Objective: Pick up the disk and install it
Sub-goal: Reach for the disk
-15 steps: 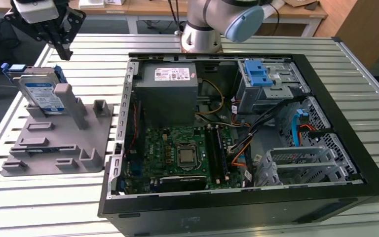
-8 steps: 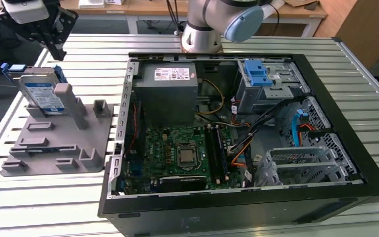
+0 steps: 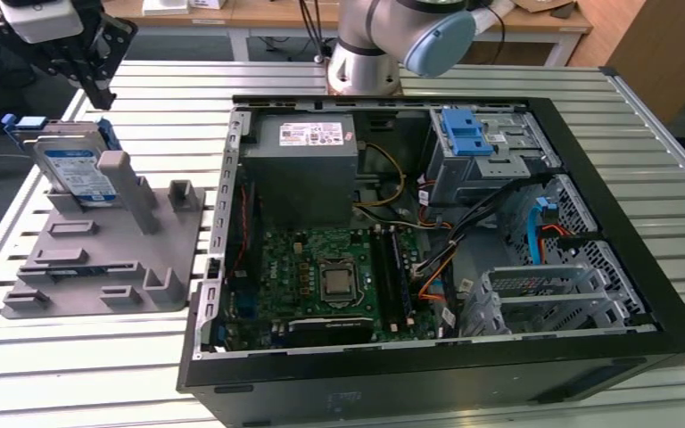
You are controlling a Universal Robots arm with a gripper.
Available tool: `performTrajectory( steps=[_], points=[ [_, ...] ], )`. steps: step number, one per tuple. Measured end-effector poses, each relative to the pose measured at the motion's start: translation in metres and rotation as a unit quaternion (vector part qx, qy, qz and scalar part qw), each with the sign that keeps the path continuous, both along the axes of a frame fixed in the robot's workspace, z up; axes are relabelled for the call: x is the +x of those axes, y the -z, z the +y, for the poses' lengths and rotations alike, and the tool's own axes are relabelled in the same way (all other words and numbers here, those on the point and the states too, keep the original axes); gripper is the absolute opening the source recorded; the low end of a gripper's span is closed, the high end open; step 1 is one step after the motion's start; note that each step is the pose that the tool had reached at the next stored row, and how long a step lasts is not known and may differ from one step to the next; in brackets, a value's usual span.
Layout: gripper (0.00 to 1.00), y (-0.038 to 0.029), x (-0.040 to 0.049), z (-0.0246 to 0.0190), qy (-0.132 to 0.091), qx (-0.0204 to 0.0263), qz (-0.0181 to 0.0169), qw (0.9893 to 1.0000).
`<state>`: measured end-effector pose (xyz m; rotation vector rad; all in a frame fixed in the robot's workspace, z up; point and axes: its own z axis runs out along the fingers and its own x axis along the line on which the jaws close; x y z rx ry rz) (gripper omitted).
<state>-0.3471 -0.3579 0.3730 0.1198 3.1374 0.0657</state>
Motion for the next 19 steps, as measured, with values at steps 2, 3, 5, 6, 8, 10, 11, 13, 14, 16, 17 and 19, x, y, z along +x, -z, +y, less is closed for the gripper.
performTrajectory(
  steps=[2,3,5,6,8,10,11,13,14,16,17,19],
  points=[
    [0.11,0.0005,-0.0064,0.0001,0.0,0.0,0.0,1.0],
    [0.11,0.001,-0.0108,0.0004,0.0,0.0,-0.0001,1.0],
    [0.11,0.0023,-0.0198,0.0011,0.0,0.0,0.0,1.0],
    [0.11,0.0032,-0.0238,0.0017,0.0,0.0,0.0001,1.0],
    [0.11,0.0048,-0.0315,0.0032,0.0,0.0,0.0005,1.0],
    [0.11,0.0063,-0.0385,0.0048,0.0,0.0,0.001,1.0],
    [0.11,0.007,-0.0421,0.0053,0.0,0.0,0.0012,1.0],
    [0.11,0.0081,-0.0491,0.006,0.0,0.0,0.002,1.0],
    [0.11,0.0085,-0.0527,0.0062,0.0,0.0,0.0023,1.0],
    [0.11,0.009,-0.0577,0.0065,0.0,0.0,0.0026,1.0],
    [0.11,0.0093,-0.0596,0.0065,0.0,0.0,0.0027,1.0],
    [0.11,0.0098,-0.0614,0.0065,0.0,0.0,0.0031,1.0]
  ],
)
